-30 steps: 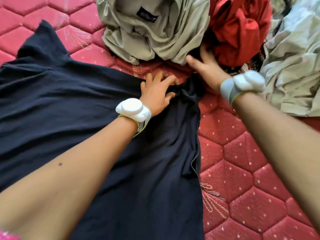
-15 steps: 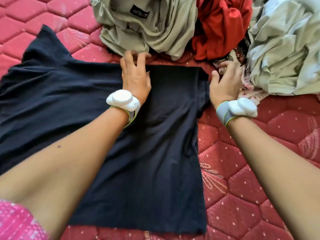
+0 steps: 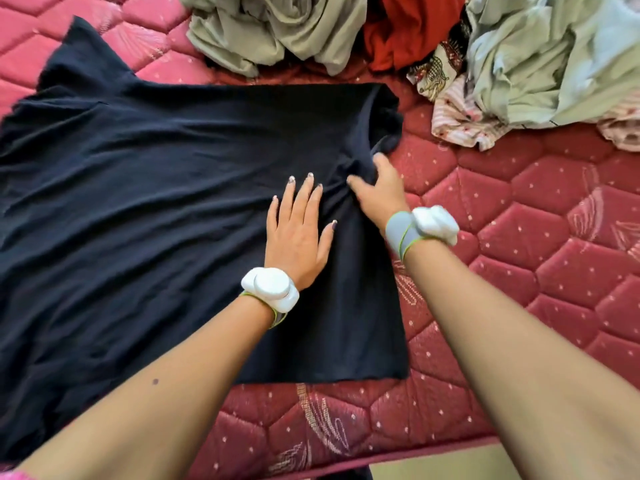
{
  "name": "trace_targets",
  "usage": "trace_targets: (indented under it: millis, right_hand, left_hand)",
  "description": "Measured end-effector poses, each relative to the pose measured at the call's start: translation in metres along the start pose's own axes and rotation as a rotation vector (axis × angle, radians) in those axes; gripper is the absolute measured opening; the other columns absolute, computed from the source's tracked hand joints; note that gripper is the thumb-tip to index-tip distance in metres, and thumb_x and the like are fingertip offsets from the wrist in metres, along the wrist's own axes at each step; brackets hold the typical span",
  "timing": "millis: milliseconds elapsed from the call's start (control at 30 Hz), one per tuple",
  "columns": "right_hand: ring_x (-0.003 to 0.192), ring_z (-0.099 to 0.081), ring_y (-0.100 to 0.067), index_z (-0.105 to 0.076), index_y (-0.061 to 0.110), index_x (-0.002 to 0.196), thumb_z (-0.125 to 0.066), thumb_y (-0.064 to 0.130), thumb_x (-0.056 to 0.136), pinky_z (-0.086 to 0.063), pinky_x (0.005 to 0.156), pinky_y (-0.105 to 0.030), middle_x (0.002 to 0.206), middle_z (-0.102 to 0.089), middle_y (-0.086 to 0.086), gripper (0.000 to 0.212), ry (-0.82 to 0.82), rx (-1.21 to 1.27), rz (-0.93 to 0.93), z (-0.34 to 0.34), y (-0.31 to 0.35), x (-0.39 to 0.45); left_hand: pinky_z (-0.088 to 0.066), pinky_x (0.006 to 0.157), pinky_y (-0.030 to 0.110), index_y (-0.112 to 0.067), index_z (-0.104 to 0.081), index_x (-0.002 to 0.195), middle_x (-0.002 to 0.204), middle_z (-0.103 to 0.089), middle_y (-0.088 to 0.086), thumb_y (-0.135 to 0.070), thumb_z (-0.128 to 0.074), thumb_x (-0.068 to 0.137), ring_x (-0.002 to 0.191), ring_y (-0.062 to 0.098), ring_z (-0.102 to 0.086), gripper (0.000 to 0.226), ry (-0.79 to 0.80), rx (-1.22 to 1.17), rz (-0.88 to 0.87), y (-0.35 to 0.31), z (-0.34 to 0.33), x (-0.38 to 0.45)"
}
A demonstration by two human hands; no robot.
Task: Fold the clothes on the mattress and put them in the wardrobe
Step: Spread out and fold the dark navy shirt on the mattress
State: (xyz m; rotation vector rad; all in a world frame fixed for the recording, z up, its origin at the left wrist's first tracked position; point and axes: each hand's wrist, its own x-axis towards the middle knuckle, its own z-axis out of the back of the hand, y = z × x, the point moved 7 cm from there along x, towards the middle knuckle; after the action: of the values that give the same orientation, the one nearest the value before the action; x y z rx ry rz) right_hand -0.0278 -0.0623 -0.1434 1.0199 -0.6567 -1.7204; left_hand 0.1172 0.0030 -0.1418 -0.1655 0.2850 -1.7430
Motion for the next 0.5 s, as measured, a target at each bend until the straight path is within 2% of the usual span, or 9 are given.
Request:
trace_targets:
  millis: [33,100,167,233,267,300,400,433,500]
  right_hand:
    - [0.086,-0.050,-0.019,-0.049,0.010,0.099,-0.065,0.013,0.084,-0.042,0.084,-0.032,0.088,-0.054,-0.003,0.022,-0.051,0.088,-0.026,0.006,-0.002,-0.001]
    - [0.078,-0.048,-0.019,-0.046,0.015,0.098,-0.065,0.018,0.085,-0.034,0.070,-0.026,0.082,-0.054,0.001,0.024,-0.203,0.067,-0.099,0.025,-0.011,-0.010]
    - [0.074,-0.050,-0.023,-0.050,0.015,0.105,-0.060,0.022,0.087,-0.025,0.061,-0.024,0.086,-0.062,-0.006,0.022,-0.440,-0.021,-0.209,0.054,-0.033,-0.028]
    - [0.083,-0.057,-0.029,-0.050,0.014,0.109,-0.053,0.021,0.090,-0.024,0.062,-0.026,0.097,-0.065,-0.012,0.020,-0.614,-0.057,-0.278,0.080,-0.055,-0.052]
    - [0.090,-0.059,-0.032,-0.051,0.014,0.109,-0.053,0.025,0.091,-0.027,0.067,-0.030,0.103,-0.063,-0.014,0.021,-0.617,-0.074,-0.272,0.084,-0.062,-0.061]
    - [0.097,-0.057,-0.034,-0.054,0.014,0.107,-0.054,0.034,0.091,-0.032,0.074,-0.033,0.108,-0.060,-0.014,0.026,-0.537,-0.136,-0.268,0.079,-0.067,-0.068]
    - [0.114,-0.046,-0.032,-0.058,0.021,0.108,-0.048,0.076,0.076,-0.036,0.094,-0.044,0.119,-0.050,-0.007,0.065,-0.218,-0.500,-0.275,0.041,-0.068,-0.093]
    - [0.116,-0.043,-0.031,-0.057,0.021,0.109,-0.047,0.081,0.072,-0.035,0.096,-0.046,0.120,-0.048,-0.006,0.071,-0.163,-0.541,-0.259,0.030,-0.064,-0.100]
    - [0.114,-0.039,-0.028,-0.057,0.021,0.108,-0.052,0.078,0.072,-0.032,0.099,-0.041,0.121,-0.045,-0.004,0.067,-0.062,-0.451,-0.200,0.008,-0.058,-0.108]
  left_hand:
    - [-0.016,0.117,0.047,-0.014,-0.027,0.149,0.159,-0.018,0.002,-0.045,-0.031,0.095,0.147,0.024,-0.012,0.063,0.013,0.011,0.004,-0.003,0.000,-0.006]
    - [-0.014,0.117,0.048,-0.017,-0.019,0.152,0.161,-0.010,0.002,-0.048,-0.030,0.095,0.148,0.024,-0.007,0.066,0.054,0.040,-0.037,-0.011,-0.003,-0.014]
    - [-0.014,0.116,0.050,-0.021,-0.015,0.153,0.161,-0.006,0.002,-0.050,-0.031,0.094,0.148,0.025,-0.005,0.067,0.098,0.060,-0.099,-0.021,-0.008,-0.024]
    - [-0.015,0.115,0.053,-0.026,-0.017,0.152,0.161,-0.005,0.004,-0.053,-0.033,0.093,0.148,0.026,-0.006,0.067,0.131,0.072,-0.149,-0.030,-0.014,-0.036]
    - [-0.015,0.114,0.054,-0.027,-0.021,0.151,0.161,-0.006,0.005,-0.054,-0.034,0.093,0.148,0.028,-0.008,0.066,0.137,0.074,-0.166,-0.035,-0.016,-0.042]
    - [-0.016,0.114,0.054,-0.027,-0.026,0.150,0.160,-0.010,0.007,-0.055,-0.034,0.092,0.147,0.029,-0.011,0.065,0.135,0.072,-0.176,-0.038,-0.017,-0.048]
    - [-0.022,0.110,0.051,-0.018,-0.041,0.140,0.153,-0.027,0.010,-0.052,-0.039,0.089,0.141,0.030,-0.024,0.062,0.093,0.060,-0.172,-0.043,-0.013,-0.065]
    - [-0.024,0.108,0.049,-0.015,-0.044,0.137,0.148,-0.034,0.011,-0.049,-0.041,0.087,0.137,0.030,-0.028,0.060,0.076,0.050,-0.158,-0.041,-0.012,-0.070]
    - [-0.025,0.106,0.046,-0.012,-0.045,0.132,0.141,-0.040,0.013,-0.044,-0.044,0.083,0.131,0.030,-0.035,0.059,0.058,0.031,-0.139,-0.037,-0.009,-0.082]
